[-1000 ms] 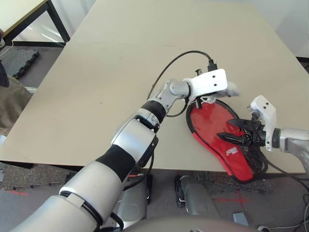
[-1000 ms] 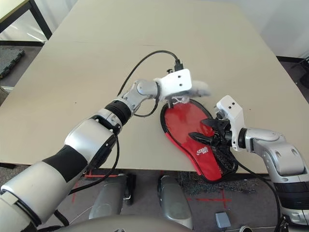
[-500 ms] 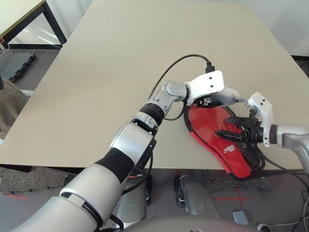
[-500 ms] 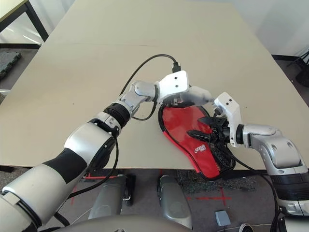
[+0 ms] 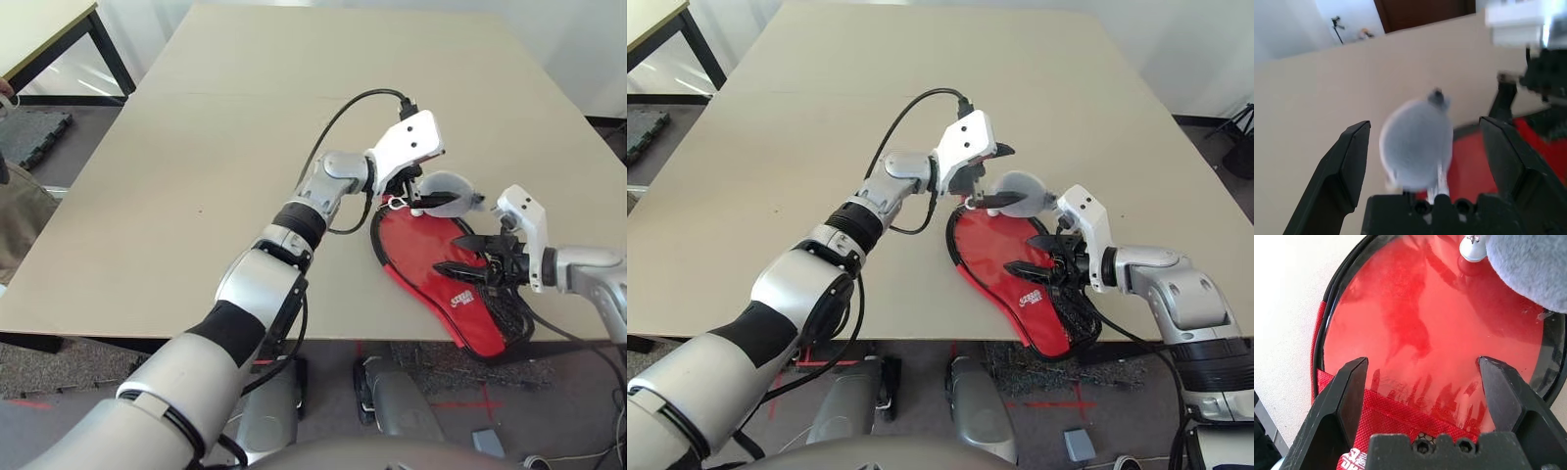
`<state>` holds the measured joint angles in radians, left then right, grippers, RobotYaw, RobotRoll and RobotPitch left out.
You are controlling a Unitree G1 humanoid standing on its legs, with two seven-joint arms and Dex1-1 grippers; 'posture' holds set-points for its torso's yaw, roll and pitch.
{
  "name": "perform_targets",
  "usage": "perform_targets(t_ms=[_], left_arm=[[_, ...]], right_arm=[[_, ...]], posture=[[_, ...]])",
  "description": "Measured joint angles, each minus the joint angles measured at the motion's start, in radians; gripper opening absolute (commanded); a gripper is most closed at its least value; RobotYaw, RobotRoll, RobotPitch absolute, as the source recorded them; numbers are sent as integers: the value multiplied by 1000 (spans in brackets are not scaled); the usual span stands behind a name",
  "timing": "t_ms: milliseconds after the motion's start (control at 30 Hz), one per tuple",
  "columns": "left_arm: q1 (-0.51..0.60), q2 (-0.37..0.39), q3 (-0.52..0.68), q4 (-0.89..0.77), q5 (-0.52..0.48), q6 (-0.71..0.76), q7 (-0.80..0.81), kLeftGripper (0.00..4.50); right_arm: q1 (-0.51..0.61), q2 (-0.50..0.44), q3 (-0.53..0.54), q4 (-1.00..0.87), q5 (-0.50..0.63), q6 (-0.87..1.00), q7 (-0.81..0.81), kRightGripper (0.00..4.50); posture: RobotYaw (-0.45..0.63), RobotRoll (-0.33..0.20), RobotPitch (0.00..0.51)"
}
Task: Store the ping-pong paddle in its case and zip it.
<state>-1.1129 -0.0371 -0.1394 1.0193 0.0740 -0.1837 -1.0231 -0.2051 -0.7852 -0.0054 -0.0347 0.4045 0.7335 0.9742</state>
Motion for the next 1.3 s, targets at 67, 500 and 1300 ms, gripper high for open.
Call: perform_targets(t_ms=[67,500,1300], left_arm=[[33,32,-5,-48,-4,36,-41,4451],[217,94,-157,-289,2,217,-160,4451],[209,32,-247,-108,48,113,-57,4451]], right_arm=[[-4,0,3,5,-3,0,2,4500],[-22,2,21,38,-26,-9,22,4500],[-20,-78,6,60,-14,-11,85,4500]], posture=[[-48,0,133],[-50,0,128],[-87,0,125]])
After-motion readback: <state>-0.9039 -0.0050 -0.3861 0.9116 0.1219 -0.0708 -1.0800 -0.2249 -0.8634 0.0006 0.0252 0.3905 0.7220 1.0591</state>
